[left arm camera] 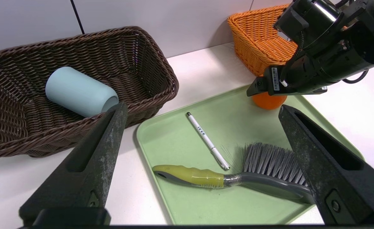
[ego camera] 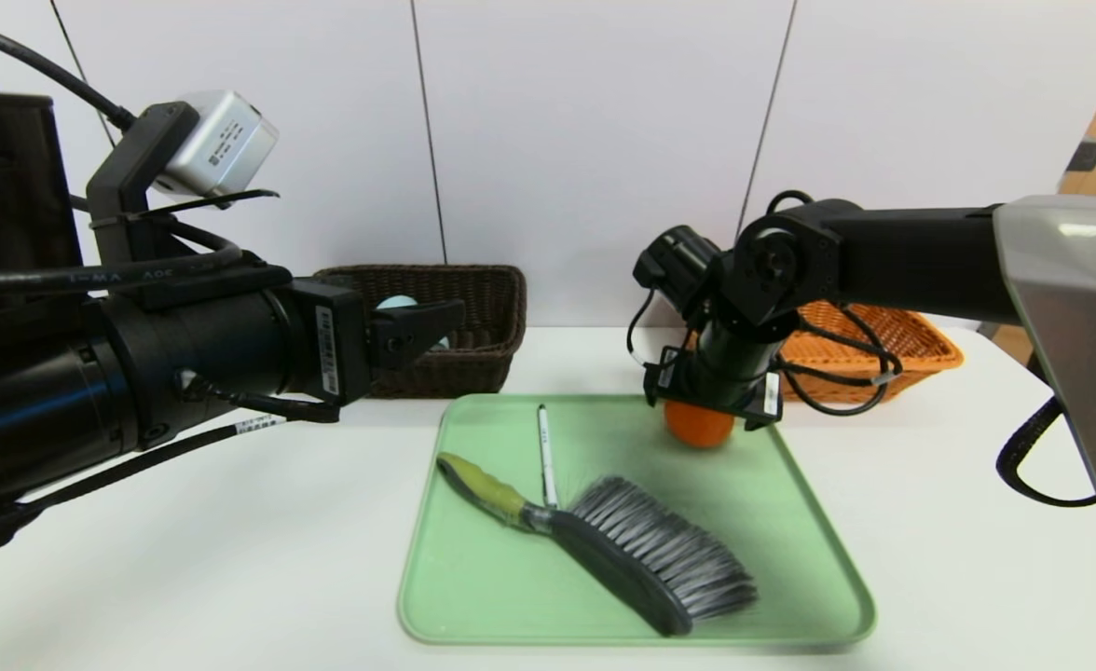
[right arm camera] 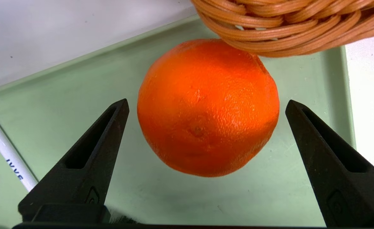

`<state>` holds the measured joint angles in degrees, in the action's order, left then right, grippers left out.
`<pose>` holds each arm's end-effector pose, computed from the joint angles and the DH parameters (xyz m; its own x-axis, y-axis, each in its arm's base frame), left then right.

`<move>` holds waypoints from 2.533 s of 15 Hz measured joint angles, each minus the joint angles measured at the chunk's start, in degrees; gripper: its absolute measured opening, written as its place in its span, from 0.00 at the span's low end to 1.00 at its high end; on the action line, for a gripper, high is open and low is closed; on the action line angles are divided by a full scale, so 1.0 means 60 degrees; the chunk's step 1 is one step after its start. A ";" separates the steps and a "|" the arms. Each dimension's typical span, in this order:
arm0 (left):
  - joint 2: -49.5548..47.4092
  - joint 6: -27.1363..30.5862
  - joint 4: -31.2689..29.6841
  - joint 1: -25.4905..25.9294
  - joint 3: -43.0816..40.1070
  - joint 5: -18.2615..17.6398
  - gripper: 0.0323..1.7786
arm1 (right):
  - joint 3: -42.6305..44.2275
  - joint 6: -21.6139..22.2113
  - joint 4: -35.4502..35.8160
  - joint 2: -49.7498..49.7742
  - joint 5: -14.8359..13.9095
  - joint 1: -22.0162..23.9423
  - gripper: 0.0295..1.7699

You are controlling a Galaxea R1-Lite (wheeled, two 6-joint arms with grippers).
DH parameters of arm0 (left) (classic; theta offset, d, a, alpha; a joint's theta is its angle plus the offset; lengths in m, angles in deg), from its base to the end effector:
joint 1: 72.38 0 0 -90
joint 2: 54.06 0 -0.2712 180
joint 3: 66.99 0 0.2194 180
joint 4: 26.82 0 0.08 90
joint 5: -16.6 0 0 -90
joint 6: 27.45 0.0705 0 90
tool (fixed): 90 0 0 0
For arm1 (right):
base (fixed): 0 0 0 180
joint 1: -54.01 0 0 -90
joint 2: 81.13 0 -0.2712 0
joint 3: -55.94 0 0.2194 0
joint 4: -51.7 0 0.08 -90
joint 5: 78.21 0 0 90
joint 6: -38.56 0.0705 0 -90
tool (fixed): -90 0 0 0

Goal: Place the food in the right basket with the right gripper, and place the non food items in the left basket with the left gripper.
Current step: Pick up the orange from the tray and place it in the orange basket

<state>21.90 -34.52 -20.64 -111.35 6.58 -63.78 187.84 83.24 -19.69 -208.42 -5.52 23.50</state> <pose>0.2416 -0.1803 0.2317 0.8631 -0.4832 -0.1469 0.4736 0.8754 -0.0970 0.3907 0.2059 0.0980 0.4753 -0.0652 -0.8774 0.2839 0.9553 0.0828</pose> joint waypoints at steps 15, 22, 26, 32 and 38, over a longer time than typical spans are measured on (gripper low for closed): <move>0.0240 -0.0028 -0.0014 0.0037 0.0004 0.0033 0.95 | 0.0004 -0.0146 0.0354 -0.0016 -0.0073 -0.0087 0.64; 0.0221 -0.0138 0.0079 0.0234 -0.0112 0.0100 0.95 | 0.0008 -0.0910 0.1079 0.1461 0.0014 -0.1213 0.64; 0.0203 -0.0079 0.0126 0.0252 -0.0305 0.0169 0.95 | 0.0008 -0.1636 0.2387 0.2202 -0.0234 -0.1018 0.64; 0.0165 -0.0014 0.0152 0.0254 -0.0321 0.0230 0.95 | 0.0018 -0.2288 0.2517 0.2757 -0.0510 0.0717 0.64; 0.0335 -0.0016 0.0051 0.0254 -0.0197 0.0219 0.95 | -0.0053 -0.2761 0.2458 0.2454 -0.0087 0.2473 0.63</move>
<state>23.91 -34.61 -20.34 -109.83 5.40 -62.46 187.52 66.67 -4.94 -193.70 -6.04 38.33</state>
